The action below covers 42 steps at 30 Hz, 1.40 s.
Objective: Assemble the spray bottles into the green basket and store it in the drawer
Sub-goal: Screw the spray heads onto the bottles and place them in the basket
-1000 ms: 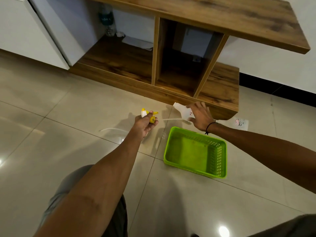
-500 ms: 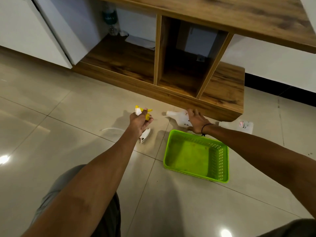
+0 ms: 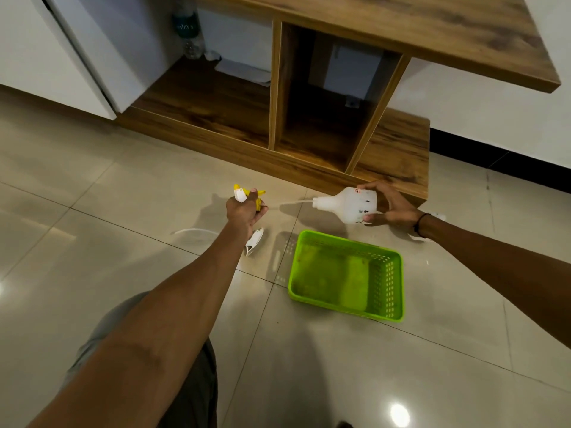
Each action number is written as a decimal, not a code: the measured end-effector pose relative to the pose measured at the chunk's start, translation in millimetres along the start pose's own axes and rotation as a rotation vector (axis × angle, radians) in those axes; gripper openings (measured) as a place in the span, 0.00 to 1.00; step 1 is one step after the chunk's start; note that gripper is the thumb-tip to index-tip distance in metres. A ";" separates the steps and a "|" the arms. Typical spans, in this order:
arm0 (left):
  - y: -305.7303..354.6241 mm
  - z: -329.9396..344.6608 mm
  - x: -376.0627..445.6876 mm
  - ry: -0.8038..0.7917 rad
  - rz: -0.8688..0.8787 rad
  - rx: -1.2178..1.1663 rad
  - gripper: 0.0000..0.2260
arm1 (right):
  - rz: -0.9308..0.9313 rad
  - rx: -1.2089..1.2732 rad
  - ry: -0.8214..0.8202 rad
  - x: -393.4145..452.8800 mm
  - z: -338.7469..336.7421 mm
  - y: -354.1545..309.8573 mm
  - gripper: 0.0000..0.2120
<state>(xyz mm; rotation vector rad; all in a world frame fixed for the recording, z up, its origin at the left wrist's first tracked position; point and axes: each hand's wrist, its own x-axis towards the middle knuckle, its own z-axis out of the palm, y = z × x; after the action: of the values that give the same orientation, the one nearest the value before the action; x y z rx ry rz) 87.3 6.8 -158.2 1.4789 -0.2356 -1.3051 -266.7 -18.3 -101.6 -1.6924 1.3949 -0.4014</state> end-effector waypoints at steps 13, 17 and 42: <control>-2.1 2.8 -3.8 0.093 0.059 0.028 0.07 | 0.000 0.092 -0.017 -9.4 -7.3 -0.7 0.35; -4.0 9.9 -9.0 0.064 0.066 0.039 0.08 | 0.008 0.148 -0.027 -6.6 -2.2 -8.6 0.35; -4.1 49.3 -27.6 -0.181 -0.064 -0.042 0.22 | -0.132 0.268 -0.012 8.2 32.8 -36.4 0.34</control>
<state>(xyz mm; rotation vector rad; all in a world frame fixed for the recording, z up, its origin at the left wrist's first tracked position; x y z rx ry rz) 35.8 0.2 -135.5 1.3431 -0.2786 -1.4892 -217.9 -12.7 -93.8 -1.5655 1.1664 -0.6225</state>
